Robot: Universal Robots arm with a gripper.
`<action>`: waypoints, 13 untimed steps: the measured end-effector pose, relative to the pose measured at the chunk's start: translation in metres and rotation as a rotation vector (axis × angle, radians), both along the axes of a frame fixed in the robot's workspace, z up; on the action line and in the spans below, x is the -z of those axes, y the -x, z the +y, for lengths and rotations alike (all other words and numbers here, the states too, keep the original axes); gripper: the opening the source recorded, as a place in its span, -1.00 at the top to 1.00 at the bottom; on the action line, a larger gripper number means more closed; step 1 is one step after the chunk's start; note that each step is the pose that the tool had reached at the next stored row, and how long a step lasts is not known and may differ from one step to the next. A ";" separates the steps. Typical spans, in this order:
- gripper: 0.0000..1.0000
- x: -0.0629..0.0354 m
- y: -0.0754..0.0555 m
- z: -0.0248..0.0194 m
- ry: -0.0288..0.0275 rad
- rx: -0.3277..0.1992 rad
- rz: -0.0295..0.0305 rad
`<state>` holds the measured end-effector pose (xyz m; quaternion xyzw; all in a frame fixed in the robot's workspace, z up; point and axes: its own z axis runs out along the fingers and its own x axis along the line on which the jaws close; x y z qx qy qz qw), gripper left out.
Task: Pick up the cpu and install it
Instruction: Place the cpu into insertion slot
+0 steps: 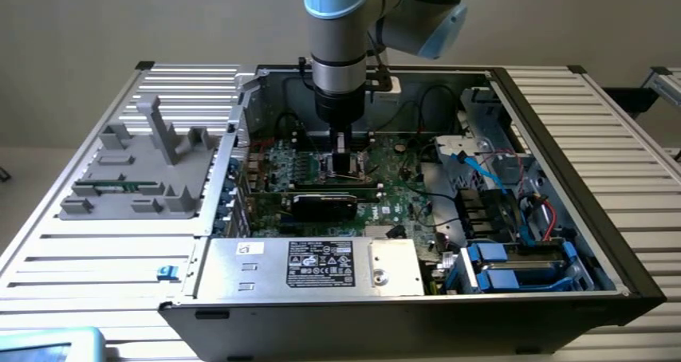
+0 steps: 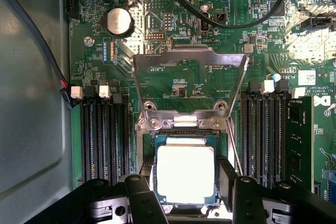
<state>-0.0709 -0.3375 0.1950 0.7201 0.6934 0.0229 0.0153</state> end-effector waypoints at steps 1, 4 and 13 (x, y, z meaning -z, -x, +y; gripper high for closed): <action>-0.11 0.0000 0.000 0.0000 0.0000 0.000 0.0000; -0.11 0.0001 0.000 0.0000 0.0000 0.000 -0.0001; -0.11 0.0008 0.000 0.0000 0.0001 0.000 -0.0004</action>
